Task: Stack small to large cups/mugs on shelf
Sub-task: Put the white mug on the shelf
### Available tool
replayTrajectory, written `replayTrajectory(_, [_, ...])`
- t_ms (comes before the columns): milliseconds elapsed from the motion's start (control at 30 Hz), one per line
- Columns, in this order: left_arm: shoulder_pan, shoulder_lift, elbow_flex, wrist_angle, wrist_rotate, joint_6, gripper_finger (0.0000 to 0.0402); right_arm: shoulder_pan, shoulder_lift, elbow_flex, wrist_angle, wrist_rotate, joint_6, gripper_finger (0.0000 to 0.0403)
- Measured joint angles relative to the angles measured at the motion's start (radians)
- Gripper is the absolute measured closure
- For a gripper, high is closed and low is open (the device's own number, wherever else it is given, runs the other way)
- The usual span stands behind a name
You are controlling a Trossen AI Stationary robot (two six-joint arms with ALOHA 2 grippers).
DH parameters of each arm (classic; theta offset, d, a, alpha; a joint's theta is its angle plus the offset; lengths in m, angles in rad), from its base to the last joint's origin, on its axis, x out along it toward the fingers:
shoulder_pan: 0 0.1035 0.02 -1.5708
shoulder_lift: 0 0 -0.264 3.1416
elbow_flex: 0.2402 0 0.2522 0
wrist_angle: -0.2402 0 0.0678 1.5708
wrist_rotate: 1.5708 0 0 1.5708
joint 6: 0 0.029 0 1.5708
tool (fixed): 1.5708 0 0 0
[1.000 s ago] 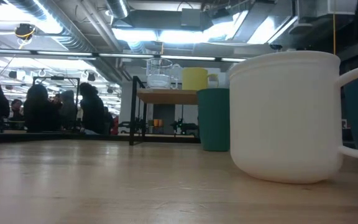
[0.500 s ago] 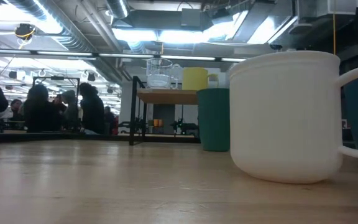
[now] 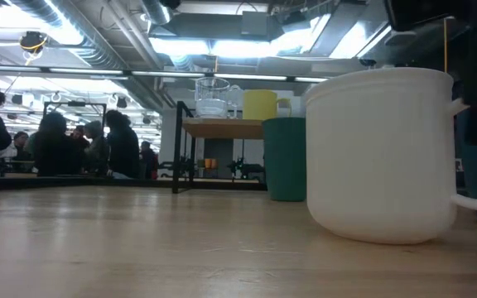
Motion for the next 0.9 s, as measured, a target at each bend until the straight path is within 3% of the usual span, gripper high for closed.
replayTrajectory(233, [0.007,-0.043,-0.044,0.014,-0.010,0.007,0.0290,-0.005,0.000,0.021,-0.025,-0.008,-0.001,0.0191])
replayTrajectory(467, [0.021,-0.047,-0.045,0.014,-0.020,0.007,0.0290,-0.010,-0.001,0.145,-0.214,-0.006,-0.002,0.0191])
replayTrajectory(600, [0.021,-0.047,-0.045,0.014,-0.020,0.007,0.0290,-0.020,0.002,0.182,-0.236,-0.008,-0.003,0.0191])
replayTrajectory(900, [0.010,-0.047,-0.045,0.014,-0.020,0.037,0.0290,-0.045,0.131,0.265,-0.286,-0.111,-0.009,0.0191])
